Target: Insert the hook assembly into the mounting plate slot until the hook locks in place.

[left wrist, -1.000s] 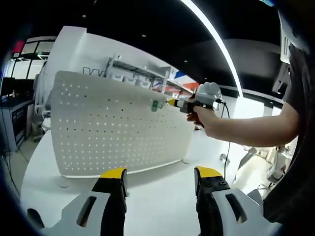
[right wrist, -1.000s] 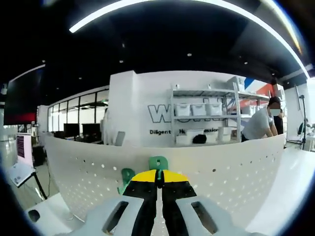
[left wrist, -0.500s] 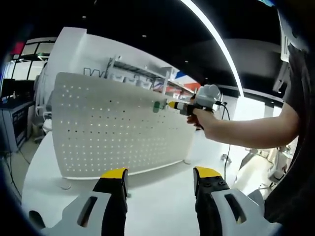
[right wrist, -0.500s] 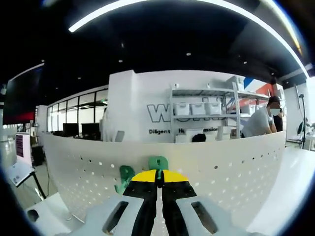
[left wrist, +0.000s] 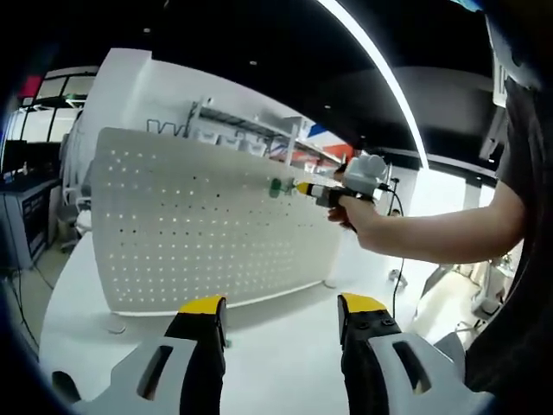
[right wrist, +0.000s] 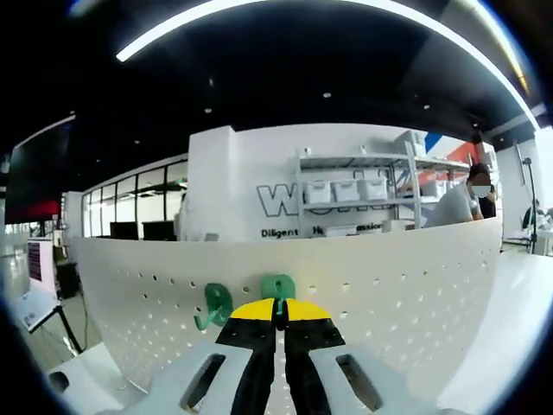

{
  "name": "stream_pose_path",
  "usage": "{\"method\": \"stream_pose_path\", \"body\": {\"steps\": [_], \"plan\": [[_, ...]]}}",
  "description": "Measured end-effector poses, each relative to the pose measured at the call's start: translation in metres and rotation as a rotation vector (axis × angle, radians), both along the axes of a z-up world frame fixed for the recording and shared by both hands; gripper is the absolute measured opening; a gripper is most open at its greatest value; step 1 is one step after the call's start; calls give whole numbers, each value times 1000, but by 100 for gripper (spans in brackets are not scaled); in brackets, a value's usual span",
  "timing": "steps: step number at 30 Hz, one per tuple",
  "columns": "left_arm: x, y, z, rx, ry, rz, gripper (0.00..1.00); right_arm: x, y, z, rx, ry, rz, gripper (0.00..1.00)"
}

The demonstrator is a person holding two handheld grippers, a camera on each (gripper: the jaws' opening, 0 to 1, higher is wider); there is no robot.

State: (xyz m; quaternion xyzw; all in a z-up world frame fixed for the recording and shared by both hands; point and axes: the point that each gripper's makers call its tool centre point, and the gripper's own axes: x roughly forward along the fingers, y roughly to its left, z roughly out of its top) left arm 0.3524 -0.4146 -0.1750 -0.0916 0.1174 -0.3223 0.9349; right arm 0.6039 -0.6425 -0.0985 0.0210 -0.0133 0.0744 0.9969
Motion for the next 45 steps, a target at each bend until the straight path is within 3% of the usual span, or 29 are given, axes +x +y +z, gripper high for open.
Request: {"method": "stream_pose_path", "body": {"steps": [2, 4, 18, 27, 29, 33, 34, 36, 45], "plan": [[0, 0, 0, 3, 0, 1, 53, -3, 2, -2, 32, -1, 9, 0], [0, 1, -1, 3, 2, 2, 53, -2, 3, -3, 2, 1, 1, 0], [6, 2, -2, -4, 6, 13, 52, -4, 6, -5, 32, -29, -1, 0], [8, 4, -3, -9, 11, 16, 51, -5, 7, -4, 0, -44, -12, 0], [8, 4, -3, -11, 13, 18, 51, -5, 8, -4, -10, -39, -14, 1], [8, 4, -3, -14, 14, 17, 51, 0, 13, -23, 39, 73, 19, 1], [9, 4, -3, -13, 15, 17, 50, 0, 11, -18, 19, 40, 8, 1], [9, 4, -2, -15, 11, 18, 50, 0, 10, -19, -43, 32, -4, 1], [9, 3, -1, -17, 11, 18, 50, -2, 7, -23, -17, 52, 4, 8]]}}
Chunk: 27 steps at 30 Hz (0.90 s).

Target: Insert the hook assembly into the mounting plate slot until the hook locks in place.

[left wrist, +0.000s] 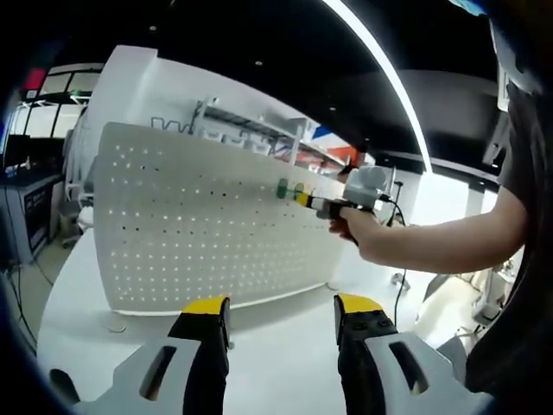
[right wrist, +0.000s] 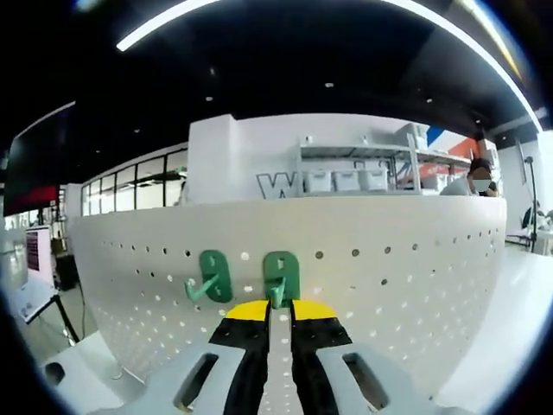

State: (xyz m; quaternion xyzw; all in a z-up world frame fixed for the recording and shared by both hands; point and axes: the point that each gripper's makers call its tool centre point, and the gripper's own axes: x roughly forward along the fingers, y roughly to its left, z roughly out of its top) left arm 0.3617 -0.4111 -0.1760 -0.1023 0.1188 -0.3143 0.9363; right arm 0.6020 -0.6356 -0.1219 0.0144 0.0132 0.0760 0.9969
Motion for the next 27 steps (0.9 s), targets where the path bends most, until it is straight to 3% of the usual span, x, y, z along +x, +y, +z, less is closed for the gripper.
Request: {"method": "stream_pose_path", "body": {"steps": [8, 27], "plan": [[-2, -1, 0, -1, 2, 2, 53, -5, -3, 3, 2, -4, 5, 14], [-22, 9, 1, -1, 3, 20, 54, -30, 7, 17, -17, -26, 31, 14]]}}
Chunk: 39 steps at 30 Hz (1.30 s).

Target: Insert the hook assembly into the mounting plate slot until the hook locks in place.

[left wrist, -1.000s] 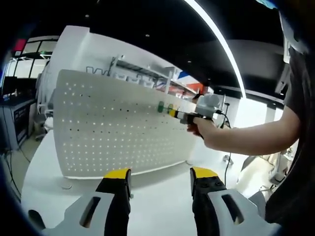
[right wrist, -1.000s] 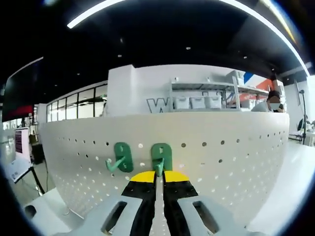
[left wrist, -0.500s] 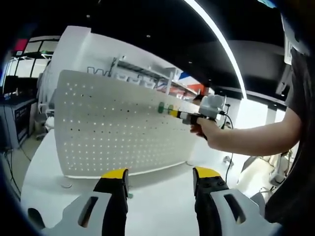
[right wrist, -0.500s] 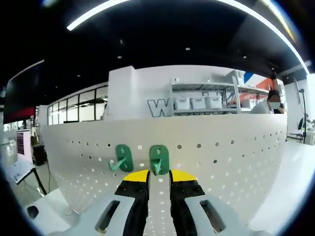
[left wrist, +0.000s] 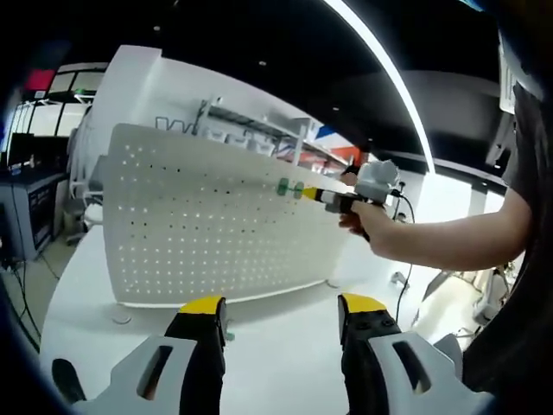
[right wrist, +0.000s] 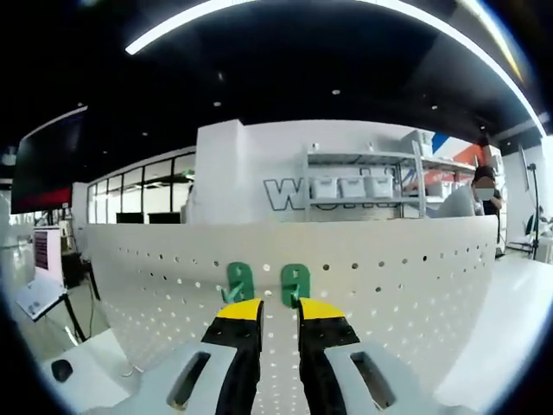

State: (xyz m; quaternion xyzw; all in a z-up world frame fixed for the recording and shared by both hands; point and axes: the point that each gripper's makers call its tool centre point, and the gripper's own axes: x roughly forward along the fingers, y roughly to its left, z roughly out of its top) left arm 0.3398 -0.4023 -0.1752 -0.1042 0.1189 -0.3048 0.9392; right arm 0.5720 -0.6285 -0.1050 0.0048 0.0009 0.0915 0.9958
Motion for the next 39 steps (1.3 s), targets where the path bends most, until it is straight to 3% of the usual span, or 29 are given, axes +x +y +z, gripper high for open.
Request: {"method": "stream_pose_path", "body": {"steps": [39], "plan": [[-22, -13, 27, 9, -50, -37, 52, -87, -11, 15, -35, -4, 3, 15]]}}
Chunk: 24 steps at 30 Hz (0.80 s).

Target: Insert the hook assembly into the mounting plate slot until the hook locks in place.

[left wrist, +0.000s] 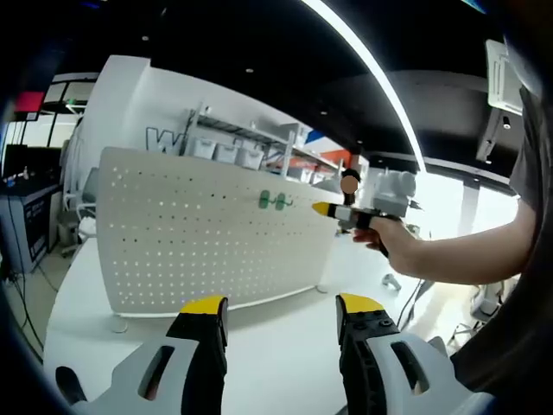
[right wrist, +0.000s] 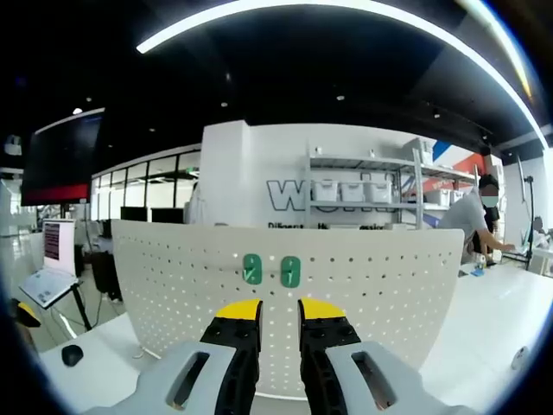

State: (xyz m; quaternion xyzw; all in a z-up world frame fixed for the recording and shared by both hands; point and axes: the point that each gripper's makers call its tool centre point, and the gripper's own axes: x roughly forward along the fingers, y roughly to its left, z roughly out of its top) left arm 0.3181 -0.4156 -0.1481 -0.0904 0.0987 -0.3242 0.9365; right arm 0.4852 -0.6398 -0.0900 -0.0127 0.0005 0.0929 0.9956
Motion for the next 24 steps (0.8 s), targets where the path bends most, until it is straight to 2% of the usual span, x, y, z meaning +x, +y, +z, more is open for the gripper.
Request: {"method": "stream_pose_path", "body": {"steps": [11, 24], "plan": [[0, 6, 7, 12, -18, 9, 52, -30, 7, -13, -16, 22, 25, 16], [1, 12, 9, 15, -28, 27, 52, -73, 42, -32, -31, 56, 121, 16]]}}
